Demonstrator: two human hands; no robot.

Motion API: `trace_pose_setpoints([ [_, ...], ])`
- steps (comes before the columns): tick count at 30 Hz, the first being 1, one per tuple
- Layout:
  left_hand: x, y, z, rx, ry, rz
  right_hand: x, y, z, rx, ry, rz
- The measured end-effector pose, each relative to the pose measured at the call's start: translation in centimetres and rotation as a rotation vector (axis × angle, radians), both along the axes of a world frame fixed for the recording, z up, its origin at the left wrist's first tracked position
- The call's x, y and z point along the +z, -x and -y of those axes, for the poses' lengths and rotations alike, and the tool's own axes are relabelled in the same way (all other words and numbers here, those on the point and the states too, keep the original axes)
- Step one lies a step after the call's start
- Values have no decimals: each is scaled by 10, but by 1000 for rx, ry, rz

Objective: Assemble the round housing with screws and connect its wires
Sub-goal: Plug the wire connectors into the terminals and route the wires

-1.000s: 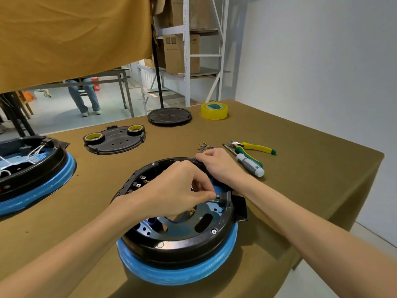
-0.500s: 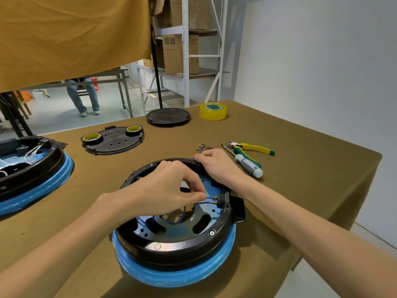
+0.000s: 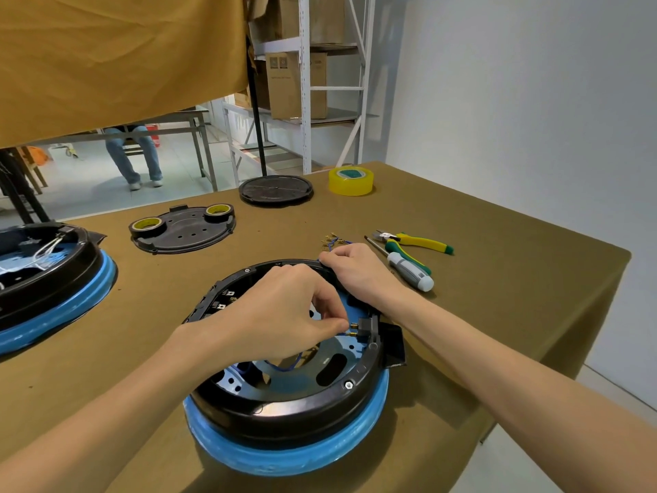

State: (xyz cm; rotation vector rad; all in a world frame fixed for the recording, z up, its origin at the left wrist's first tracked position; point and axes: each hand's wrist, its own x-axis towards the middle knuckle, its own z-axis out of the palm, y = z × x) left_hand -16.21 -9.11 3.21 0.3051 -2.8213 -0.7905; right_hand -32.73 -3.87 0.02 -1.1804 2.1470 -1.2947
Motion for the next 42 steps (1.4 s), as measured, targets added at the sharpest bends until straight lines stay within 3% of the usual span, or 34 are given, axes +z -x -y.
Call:
trace_pose_setpoints([
  [10,11,6,4,28,-175,176,4,-2,-3,15,-15,-5],
  [23,17,11,1,13,-155,276,3,-2,-2,4,-12,6],
  [38,13,15,-5,129,-117,185,2,-2,-1,13,-12,49],
  [42,8,14,-10,154,-7,141,0,-1,0,9,-12,38],
])
